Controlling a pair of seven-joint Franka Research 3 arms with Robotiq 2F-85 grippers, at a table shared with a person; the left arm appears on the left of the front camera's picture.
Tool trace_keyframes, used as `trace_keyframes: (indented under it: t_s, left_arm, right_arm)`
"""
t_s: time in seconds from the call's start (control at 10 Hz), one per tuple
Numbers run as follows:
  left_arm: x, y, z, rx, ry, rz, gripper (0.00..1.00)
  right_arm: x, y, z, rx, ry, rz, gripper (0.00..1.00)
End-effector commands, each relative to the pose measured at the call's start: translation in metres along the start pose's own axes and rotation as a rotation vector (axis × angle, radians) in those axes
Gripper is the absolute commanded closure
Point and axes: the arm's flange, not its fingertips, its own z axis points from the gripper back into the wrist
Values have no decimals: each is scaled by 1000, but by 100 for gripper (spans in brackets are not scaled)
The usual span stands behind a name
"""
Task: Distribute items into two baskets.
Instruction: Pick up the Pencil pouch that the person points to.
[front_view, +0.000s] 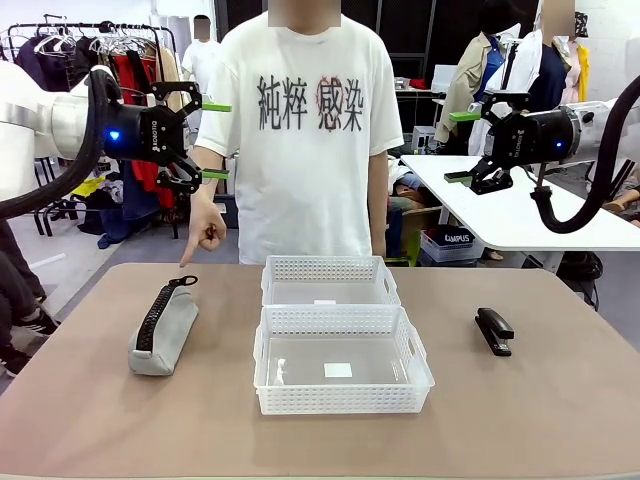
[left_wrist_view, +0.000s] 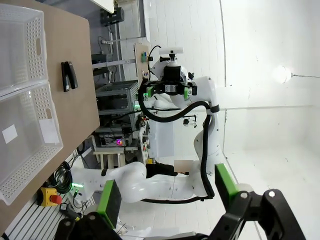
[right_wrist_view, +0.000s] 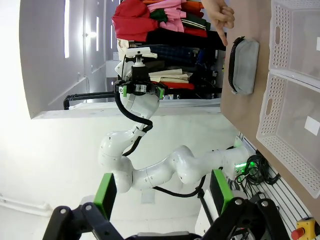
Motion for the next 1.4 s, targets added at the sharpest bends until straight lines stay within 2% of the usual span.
trace_keyframes:
  t_s: [0.0, 0.5, 0.7, 0.8, 1.0, 1.3]
  left_arm:
    - [-1, -1, 0, 5, 1, -3, 0]
    - [0, 0, 0, 0, 0, 0, 0]
    - [1, -13, 3, 217, 7, -30, 0]
    - [1, -22, 5, 357, 1, -131, 0]
    - [0, -36, 5, 602, 61, -236, 0]
    - [7, -33, 3, 893, 68, -330, 0]
  right_arm:
    - [-1, 1, 0, 0, -1, -5, 0]
    - [-1, 1, 0, 0, -1, -5, 0]
    - [-1, 1, 0, 0, -1, -5, 0]
    - [-1, 1, 0, 0, -1, -5, 0]
    - [-1, 1, 0, 0, -1, -5, 0]
    - [-1, 1, 0, 0, -1, -5, 0]
